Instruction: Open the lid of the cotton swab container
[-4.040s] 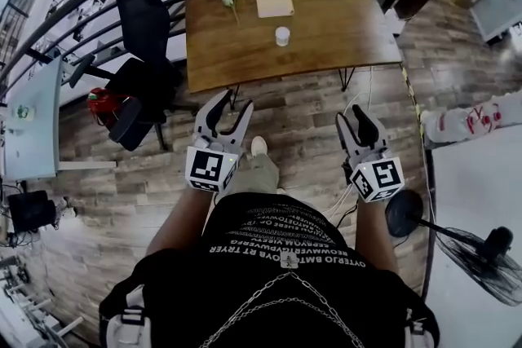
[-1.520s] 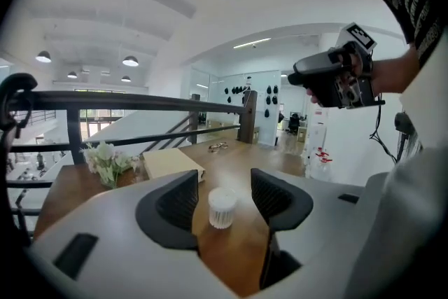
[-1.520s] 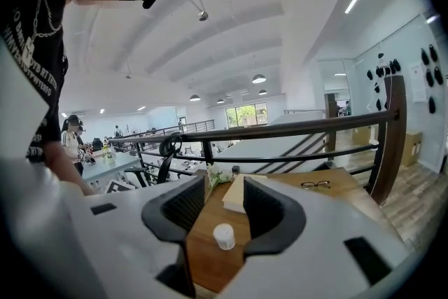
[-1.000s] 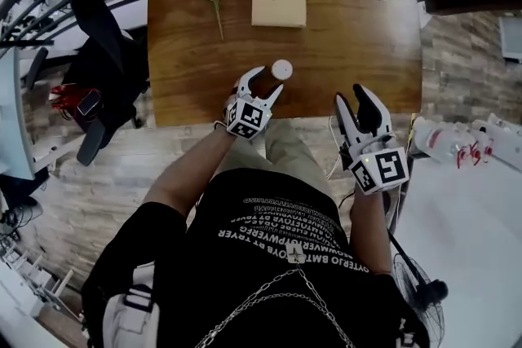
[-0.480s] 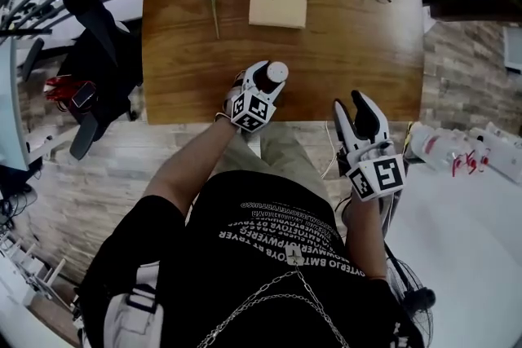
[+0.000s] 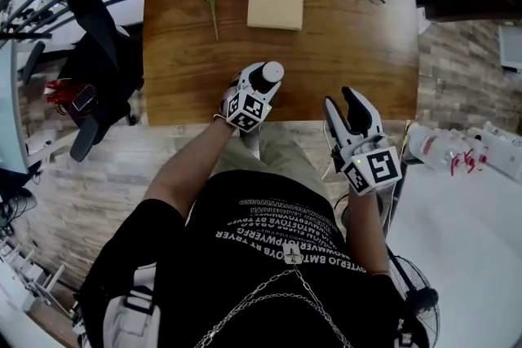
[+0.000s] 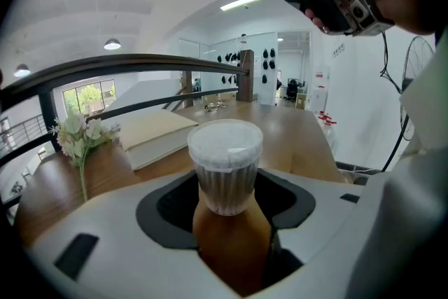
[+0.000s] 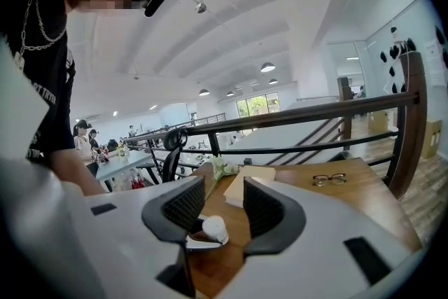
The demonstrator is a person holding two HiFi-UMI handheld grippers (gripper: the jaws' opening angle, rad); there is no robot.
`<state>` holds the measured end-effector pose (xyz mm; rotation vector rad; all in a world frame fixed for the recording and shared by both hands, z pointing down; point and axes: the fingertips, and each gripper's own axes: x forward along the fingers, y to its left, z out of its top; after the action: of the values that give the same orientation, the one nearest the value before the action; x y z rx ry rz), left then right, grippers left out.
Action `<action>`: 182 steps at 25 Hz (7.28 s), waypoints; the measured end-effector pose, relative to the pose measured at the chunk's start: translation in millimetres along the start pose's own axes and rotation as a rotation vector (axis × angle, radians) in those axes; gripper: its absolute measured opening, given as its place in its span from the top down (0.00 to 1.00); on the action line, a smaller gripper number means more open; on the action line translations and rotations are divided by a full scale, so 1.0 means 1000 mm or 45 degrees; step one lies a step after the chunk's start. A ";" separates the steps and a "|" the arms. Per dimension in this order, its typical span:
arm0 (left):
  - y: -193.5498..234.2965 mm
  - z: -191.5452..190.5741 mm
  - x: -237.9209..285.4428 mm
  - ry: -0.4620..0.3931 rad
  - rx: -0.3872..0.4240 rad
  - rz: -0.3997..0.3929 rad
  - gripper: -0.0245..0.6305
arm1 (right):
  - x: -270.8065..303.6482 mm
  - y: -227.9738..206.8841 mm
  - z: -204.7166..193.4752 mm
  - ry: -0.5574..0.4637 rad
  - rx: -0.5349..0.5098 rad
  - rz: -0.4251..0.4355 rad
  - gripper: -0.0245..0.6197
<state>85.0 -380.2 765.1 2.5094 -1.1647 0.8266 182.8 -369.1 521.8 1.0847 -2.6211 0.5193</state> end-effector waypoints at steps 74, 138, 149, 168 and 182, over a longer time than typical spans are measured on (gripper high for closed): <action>-0.075 0.191 -0.327 -0.042 0.376 -0.555 0.58 | -0.067 0.215 0.113 -0.297 -0.254 0.263 0.91; -0.067 0.214 -0.323 -0.274 0.281 -0.502 0.57 | -0.070 0.235 0.120 -0.322 -0.263 0.319 0.76; -0.068 0.210 -0.316 -0.201 0.263 -0.450 0.57 | -0.055 0.271 0.109 -0.214 -0.478 0.320 0.77; 0.003 0.234 -0.353 -0.406 0.143 -0.235 0.57 | -0.112 0.128 0.116 -0.334 -0.156 -0.266 0.94; 0.025 0.236 -0.378 -0.427 0.100 -0.147 0.57 | -0.127 0.105 0.120 -0.312 -0.228 -0.444 0.94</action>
<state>-38.4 -268.2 350.8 2.8278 -1.0842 0.4406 183.1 -270.3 343.3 1.5830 -2.5259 0.0783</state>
